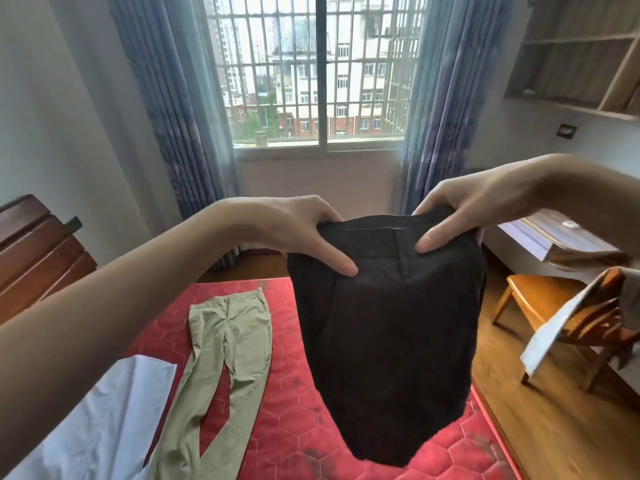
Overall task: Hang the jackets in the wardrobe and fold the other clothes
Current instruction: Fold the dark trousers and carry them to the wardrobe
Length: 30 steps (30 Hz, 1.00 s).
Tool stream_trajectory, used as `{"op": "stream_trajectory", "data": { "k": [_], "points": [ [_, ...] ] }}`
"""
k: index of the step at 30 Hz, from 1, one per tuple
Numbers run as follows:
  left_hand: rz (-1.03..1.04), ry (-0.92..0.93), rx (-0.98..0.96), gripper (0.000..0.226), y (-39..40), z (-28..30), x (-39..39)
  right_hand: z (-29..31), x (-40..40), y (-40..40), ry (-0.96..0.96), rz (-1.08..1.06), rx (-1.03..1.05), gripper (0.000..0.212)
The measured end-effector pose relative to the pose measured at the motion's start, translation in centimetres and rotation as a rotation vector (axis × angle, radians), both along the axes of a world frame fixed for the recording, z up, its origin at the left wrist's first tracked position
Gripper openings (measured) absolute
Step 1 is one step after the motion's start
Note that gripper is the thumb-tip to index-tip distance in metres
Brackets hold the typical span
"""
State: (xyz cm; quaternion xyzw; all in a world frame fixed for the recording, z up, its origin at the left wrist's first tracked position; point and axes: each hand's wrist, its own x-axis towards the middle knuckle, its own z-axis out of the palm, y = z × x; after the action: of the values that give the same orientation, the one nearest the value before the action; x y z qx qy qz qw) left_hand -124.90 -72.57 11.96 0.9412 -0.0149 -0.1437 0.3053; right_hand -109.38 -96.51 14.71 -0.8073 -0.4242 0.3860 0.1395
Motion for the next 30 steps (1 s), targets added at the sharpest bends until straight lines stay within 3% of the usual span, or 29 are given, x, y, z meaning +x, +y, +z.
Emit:
{"op": "stream_trajectory", "data": {
  "k": [6, 11, 16, 19, 23, 25, 30],
  "points": [
    [-0.057, 0.315, 0.008, 0.041, 0.5, 1.5, 1.5, -1.0, 1.7, 1.5, 0.222, 0.068, -0.145, 0.040],
    [0.060, 0.333, 0.087, 0.038, 4.1, -1.6, 7.0, -3.5, 4.3, 6.2, -0.003, -0.010, -0.159, 0.035],
    [0.242, 0.058, 0.379, 0.039, 9.3, -8.8, 13.9, -8.4, 9.2, 12.8, -0.590, 0.003, -0.011, 0.015],
    [0.335, -0.155, 0.570, 0.033, 11.5, -11.0, 16.7, -11.1, 12.8, 15.9, -0.744, -0.039, 0.140, 0.016],
    [0.402, -0.574, 0.781, 0.018, 12.9, -9.4, 19.7, -9.7, 16.5, 18.0, -0.951, -0.160, 0.372, 0.010],
    [0.432, -0.756, 0.930, 0.024, 13.0, -7.3, 20.9, -7.6, 17.6, 18.5, -1.041, -0.233, 0.465, 0.017],
    [0.423, -0.962, 1.037, 0.035, 12.4, -4.5, 20.6, -5.0, 17.3, 16.8, -1.228, -0.262, 0.577, 0.022]
  ]
}}
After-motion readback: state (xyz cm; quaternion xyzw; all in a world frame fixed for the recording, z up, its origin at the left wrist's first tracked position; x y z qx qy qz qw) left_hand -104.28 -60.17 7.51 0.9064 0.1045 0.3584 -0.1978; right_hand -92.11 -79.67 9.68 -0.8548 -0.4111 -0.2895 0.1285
